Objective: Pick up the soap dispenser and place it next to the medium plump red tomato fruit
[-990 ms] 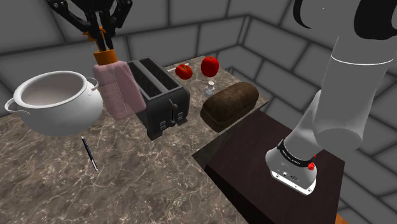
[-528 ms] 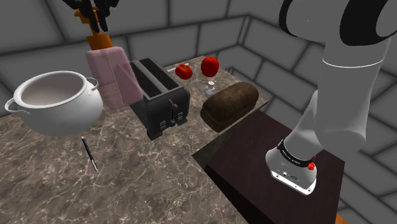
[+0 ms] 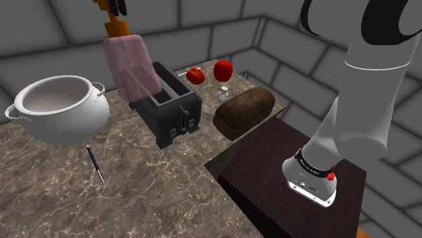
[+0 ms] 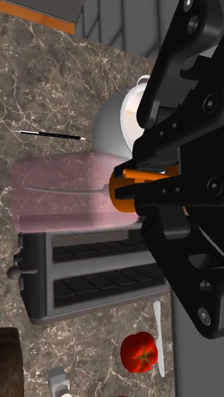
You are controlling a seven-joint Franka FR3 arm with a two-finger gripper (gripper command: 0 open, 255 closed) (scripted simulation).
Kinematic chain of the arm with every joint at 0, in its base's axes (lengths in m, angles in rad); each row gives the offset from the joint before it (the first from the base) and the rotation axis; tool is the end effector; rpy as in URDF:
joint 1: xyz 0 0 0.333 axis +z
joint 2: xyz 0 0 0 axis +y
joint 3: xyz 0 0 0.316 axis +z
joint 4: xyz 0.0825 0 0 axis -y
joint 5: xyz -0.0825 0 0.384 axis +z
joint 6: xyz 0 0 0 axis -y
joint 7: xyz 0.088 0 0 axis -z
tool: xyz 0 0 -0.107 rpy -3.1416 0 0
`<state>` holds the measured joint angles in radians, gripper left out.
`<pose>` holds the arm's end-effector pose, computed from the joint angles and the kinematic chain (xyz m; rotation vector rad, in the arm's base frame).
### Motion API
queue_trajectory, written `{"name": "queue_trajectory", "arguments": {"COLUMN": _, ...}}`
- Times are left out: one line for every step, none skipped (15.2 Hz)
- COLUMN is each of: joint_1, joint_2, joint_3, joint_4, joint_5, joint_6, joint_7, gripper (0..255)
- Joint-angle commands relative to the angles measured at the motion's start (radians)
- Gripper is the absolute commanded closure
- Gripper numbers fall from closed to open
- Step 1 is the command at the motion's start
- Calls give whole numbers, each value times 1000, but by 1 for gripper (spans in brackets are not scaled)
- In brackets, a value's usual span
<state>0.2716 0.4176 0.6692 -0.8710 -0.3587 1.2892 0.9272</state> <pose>0.4883 0.3841 0.7028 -3.1276 0.2392 -0.1714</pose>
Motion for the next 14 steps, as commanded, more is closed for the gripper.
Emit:
{"name": "queue_trajectory", "arguments": {"joint_1": -95, "joint_2": -69, "joint_3": 4, "joint_4": -102, "joint_5": 51, "joint_6": 43, "joint_7": -47, "gripper": 255}}
{"name": "queue_trajectory", "arguments": {"joint_1": -132, "joint_2": -96, "joint_3": 1, "joint_4": -139, "joint_5": 72, "joint_6": 59, "joint_7": -71, "gripper": 255}}
{"name": "queue_trajectory", "arguments": {"joint_1": -166, "joint_2": -121, "joint_3": -3, "joint_4": -173, "joint_5": 92, "joint_6": 73, "joint_7": -96, "gripper": 255}}
{"name": "queue_trajectory", "arguments": {"joint_1": -199, "joint_2": -144, "joint_3": -7, "joint_4": -202, "joint_5": 110, "joint_6": 86, "joint_7": -122, "gripper": 255}}
{"name": "queue_trajectory", "arguments": {"joint_1": -228, "joint_2": -165, "joint_3": -14, "joint_4": -228, "joint_5": 128, "joint_6": 97, "joint_7": -149, "gripper": 255}}
{"name": "queue_trajectory", "arguments": {"joint_1": -256, "joint_2": -184, "joint_3": -21, "joint_4": -251, "joint_5": 144, "joint_6": 107, "joint_7": -175, "gripper": 255}}
{"name": "queue_trajectory", "arguments": {"joint_1": -282, "joint_2": -202, "joint_3": -29, "joint_4": -272, "joint_5": 159, "joint_6": 116, "joint_7": -202, "gripper": 255}}
{"name": "queue_trajectory", "arguments": {"joint_1": -306, "joint_2": -217, "joint_3": -38, "joint_4": -290, "joint_5": 172, "joint_6": 124, "joint_7": -229, "gripper": 255}}
{"name": "queue_trajectory", "arguments": {"joint_1": -329, "joint_2": -231, "joint_3": -47, "joint_4": -307, "joint_5": 185, "joint_6": 131, "joint_7": -255, "gripper": 255}}
{"name": "queue_trajectory", "arguments": {"joint_1": -351, "joint_2": -244, "joint_3": -56, "joint_4": -321, "joint_5": 196, "joint_6": 137, "joint_7": -282, "gripper": 255}}
{"name": "queue_trajectory", "arguments": {"joint_1": -371, "joint_2": -255, "joint_3": -66, "joint_4": -333, "joint_5": 207, "joint_6": 143, "joint_7": -308, "gripper": 255}}
{"name": "queue_trajectory", "arguments": {"joint_1": -390, "joint_2": -264, "joint_3": -77, "joint_4": -343, "joint_5": 216, "joint_6": 147, "joint_7": -335, "gripper": 255}}
{"name": "queue_trajectory", "arguments": {"joint_1": -408, "joint_2": -272, "joint_3": -87, "joint_4": -351, "joint_5": 224, "joint_6": 151, "joint_7": -360, "gripper": 255}}
{"name": "queue_trajectory", "arguments": {"joint_1": -425, "joint_2": -278, "joint_3": -98, "joint_4": -358, "joint_5": 232, "joint_6": 155, "joint_7": -386, "gripper": 255}}
